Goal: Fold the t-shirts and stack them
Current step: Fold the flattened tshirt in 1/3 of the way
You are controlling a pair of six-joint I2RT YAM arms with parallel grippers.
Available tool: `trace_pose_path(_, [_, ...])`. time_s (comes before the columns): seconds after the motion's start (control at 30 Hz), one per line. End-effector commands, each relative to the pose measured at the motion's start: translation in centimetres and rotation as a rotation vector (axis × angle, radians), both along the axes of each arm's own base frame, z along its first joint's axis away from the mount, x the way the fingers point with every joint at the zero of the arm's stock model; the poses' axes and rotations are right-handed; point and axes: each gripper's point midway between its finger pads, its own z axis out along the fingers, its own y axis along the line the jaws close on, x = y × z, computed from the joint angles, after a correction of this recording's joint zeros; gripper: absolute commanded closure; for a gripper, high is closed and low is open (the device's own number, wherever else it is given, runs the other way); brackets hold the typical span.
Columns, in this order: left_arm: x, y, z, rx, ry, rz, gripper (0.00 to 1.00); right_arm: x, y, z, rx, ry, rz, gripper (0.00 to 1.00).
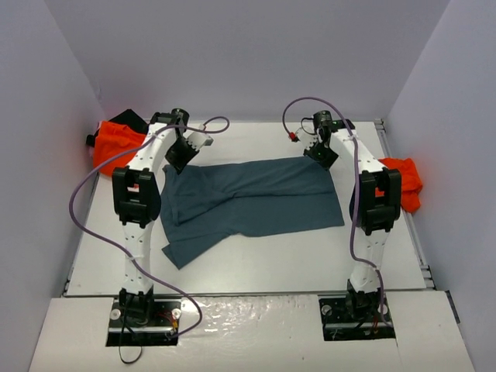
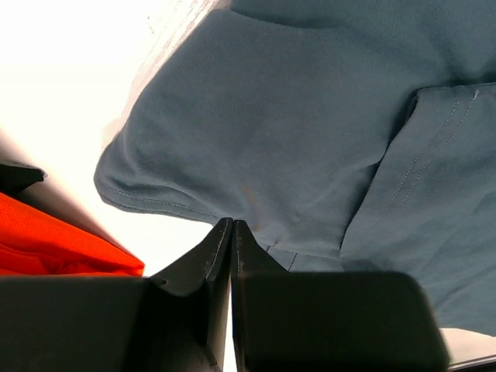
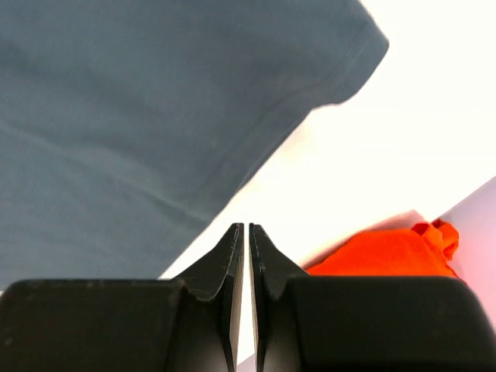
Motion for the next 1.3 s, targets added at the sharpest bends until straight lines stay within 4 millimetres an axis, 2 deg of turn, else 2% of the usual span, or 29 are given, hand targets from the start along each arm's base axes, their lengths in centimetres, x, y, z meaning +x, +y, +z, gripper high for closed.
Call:
trace_pose_path(0.0, [-0.1, -0.1, 3.8, -0.041, -0.079, 0.008, 1.00, -2.4, -0.2, 1.8, 0.004, 0.020, 0.029, 0.95])
trace_pose_path(0.03, [-0.5, -0.1, 4.0, -0.048, -0.078, 0.008, 1.00, -2.5, 0.0, 2.1, 0.020, 0.016, 0.034, 0.95])
trace_pose_path(0.1, [-0.6, -0.3, 6.1, -0.070, -0.140, 0.002, 1.00, -2.2, 0.2, 3.1, 0.049, -0.015, 0.039, 0.91])
trace_pose_path(0.17, [-1.6, -0.5, 6.6, -0.089, -0.138, -0.008, 1.00, -1.6, 0.9, 3.6, 0.089, -0.034, 0.034, 0.88])
trace_pose_path(0.27, [-4.2, -1.2, 7.7, -0.140, -0.088, -0.055, 1.00, -1.7, 2.0, 3.1, 0.096, -0.004, 0.030, 0.85])
trace_pose_path(0.4, [-8.7, -1.2, 8.3, -0.163, -0.021, -0.139, 1.00, -4.6, 2.2, 1.8, 0.085, 0.070, 0.074, 0.79])
trace_pose_path(0.5, [-12.2, -0.3, 8.7, -0.141, -0.016, -0.184, 1.00, -6.3, 2.1, 2.7, 0.109, 0.062, 0.080, 0.78])
trace_pose_path(0.63, [-15.1, 0.8, 9.4, -0.110, -0.023, -0.206, 1.00, -9.3, 2.7, 2.3, 0.165, 0.101, 0.102, 0.75])
trace_pose_path(0.8, [-18.5, 1.6, 7.8, -0.078, 0.032, -0.217, 1.00, -11.2, 3.7, 1.8, 0.219, 0.130, 0.101, 0.72])
trace_pose_path(0.97, [-21.1, 1.8, 6.8, -0.036, 0.040, -0.243, 1.00, -13.0, 6.7, 1.7, 0.249, 0.153, 0.162, 0.73])
trace_pose_path(1.0, [-21.6, 1.8, 6.6, -0.024, 0.035, -0.251, 1.00, -13.3, 8.0, 1.8, 0.251, 0.151, 0.187, 0.73])
trace_pose_path(1.13, [-24.4, 1.8, 6.2, -0.025, 0.060, -0.277, 1.00, -14.0, 11.6, 2.1, 0.238, 0.131, 0.260, 0.69])
trace_pose_path(1.27, [-26.8, 1.4, 5.4, -0.047, 0.106, -0.294, 1.00, -13.3, 12.5, 1.8, 0.213, 0.094, 0.240, 0.69])
